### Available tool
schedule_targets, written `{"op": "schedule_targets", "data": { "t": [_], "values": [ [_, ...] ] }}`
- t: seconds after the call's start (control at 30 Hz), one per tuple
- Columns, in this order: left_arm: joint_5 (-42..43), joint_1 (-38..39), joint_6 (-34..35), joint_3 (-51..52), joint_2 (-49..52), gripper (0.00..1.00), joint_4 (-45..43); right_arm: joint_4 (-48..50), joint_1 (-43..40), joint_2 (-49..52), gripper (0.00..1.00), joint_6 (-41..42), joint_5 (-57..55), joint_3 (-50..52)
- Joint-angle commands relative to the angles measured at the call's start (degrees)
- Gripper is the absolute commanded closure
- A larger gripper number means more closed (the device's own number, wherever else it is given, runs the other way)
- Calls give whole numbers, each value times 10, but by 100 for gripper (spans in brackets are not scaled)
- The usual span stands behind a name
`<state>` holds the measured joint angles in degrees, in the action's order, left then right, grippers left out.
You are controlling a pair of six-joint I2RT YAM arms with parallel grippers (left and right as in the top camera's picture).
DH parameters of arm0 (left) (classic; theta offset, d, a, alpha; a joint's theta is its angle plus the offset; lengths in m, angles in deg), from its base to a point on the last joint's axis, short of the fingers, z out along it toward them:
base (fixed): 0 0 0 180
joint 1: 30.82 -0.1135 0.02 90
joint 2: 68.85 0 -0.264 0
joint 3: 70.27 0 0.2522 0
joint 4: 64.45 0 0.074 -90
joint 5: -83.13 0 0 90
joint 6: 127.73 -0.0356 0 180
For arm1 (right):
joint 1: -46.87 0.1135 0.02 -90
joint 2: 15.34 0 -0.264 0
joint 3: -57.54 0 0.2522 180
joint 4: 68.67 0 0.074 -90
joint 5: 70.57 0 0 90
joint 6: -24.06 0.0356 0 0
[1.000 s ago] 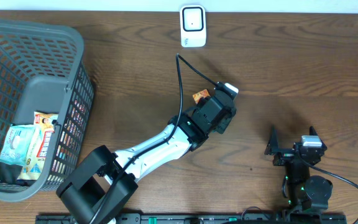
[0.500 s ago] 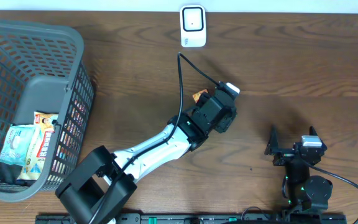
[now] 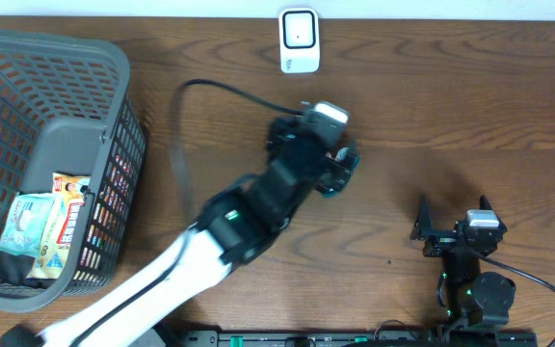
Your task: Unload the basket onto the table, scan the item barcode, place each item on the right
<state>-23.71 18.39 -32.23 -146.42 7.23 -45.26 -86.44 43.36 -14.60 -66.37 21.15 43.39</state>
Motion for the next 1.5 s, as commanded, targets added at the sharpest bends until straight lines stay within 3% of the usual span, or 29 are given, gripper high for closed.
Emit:
{"op": "schedule_targets", "data": {
  "t": [0.0,0.1,0.13,0.3,0.6,0.7,0.87,1.47],
  "values": [
    [-218,-27,-8,-10,-91,5,17,-2,5,-1,1,8,-1,1],
    [-309,-83,-8,-10,-147,2,23,-2,5,-1,1,8,-1,1],
    [-319,-139,1,-10,-180,1,28,-2,5,-1,1,8,-1,1],
    [-311,-317,132,-10,-246,1,111,-2,5,-1,1,8,-1,1],
    [-19,-654,308,-10,-231,1,298,-2,5,-1,1,8,-1,1],
    [27,-723,349,-10,-190,0,324,-2,5,-1,1,8,-1,1],
    [32,-785,388,-10,-92,0,353,-2,5,-1,1,8,-1,1],
    [23,-803,411,-10,170,0,289,-2,5,-1,1,8,-1,1]
  ]
}}
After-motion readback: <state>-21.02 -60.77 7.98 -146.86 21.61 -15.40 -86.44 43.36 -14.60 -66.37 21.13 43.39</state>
